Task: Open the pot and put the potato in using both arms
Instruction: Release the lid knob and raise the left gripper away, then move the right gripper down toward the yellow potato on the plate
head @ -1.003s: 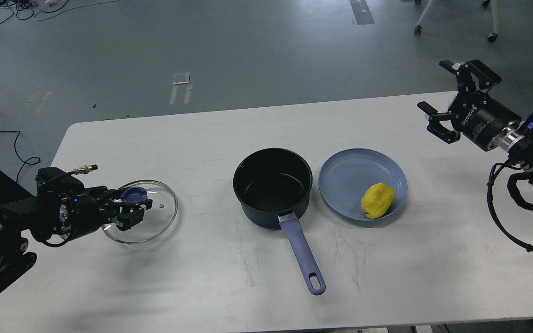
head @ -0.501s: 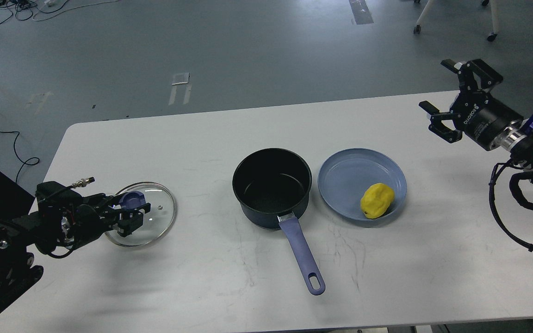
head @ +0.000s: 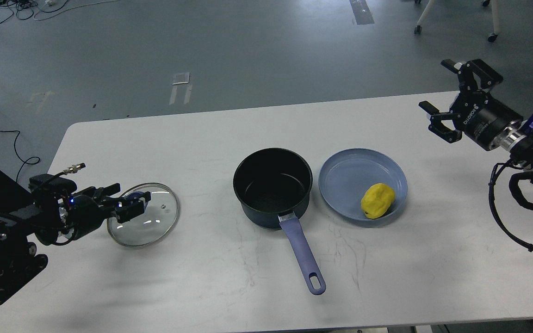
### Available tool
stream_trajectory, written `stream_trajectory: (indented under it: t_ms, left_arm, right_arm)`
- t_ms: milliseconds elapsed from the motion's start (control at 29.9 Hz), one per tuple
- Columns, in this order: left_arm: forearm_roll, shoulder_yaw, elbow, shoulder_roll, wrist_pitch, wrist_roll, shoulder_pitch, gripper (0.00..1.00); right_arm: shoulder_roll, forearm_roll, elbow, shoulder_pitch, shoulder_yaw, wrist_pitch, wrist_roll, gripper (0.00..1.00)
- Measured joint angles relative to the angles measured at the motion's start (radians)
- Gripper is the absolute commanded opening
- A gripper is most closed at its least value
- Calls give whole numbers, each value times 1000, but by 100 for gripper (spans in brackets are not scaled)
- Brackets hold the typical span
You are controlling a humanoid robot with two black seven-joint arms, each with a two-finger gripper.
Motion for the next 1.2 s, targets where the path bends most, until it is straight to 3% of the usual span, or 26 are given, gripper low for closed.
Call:
stream_trajectory:
  t_ms: [100, 267, 368, 501, 802, 1003, 1203]
  left_arm:
    - [-133, -2, -35, 16, -108, 0, -74, 98]
    - [-584, -14, -54, 27, -391, 0, -218, 98]
    - [-897, -14, -47, -12, -472, 0, -244, 98]
    - [-1209, -14, 9, -79, -501, 0, -240, 98]
    - [-1371, -97, 276, -236, -537, 0, -148, 98]
    - [-1377, -135, 303, -254, -538, 0, -126, 98]
    - [-1378, -138, 297, -255, -538, 0, -138, 98]
  right_arm:
    - [-20, -1, 14, 5, 0, 0, 0, 100]
    - [-64, -14, 49, 23, -2, 0, 0, 100]
    - [-78, -34, 67, 33, -3, 0, 0, 100]
    - [-86, -54, 82, 33, -8, 0, 0, 100]
    - [-159, -218, 176, 37, -49, 0, 0, 100]
    - [-300, -599, 320, 138, -105, 0, 0, 100]
    - [-378, -920, 437, 412, -371, 0, 0, 100]
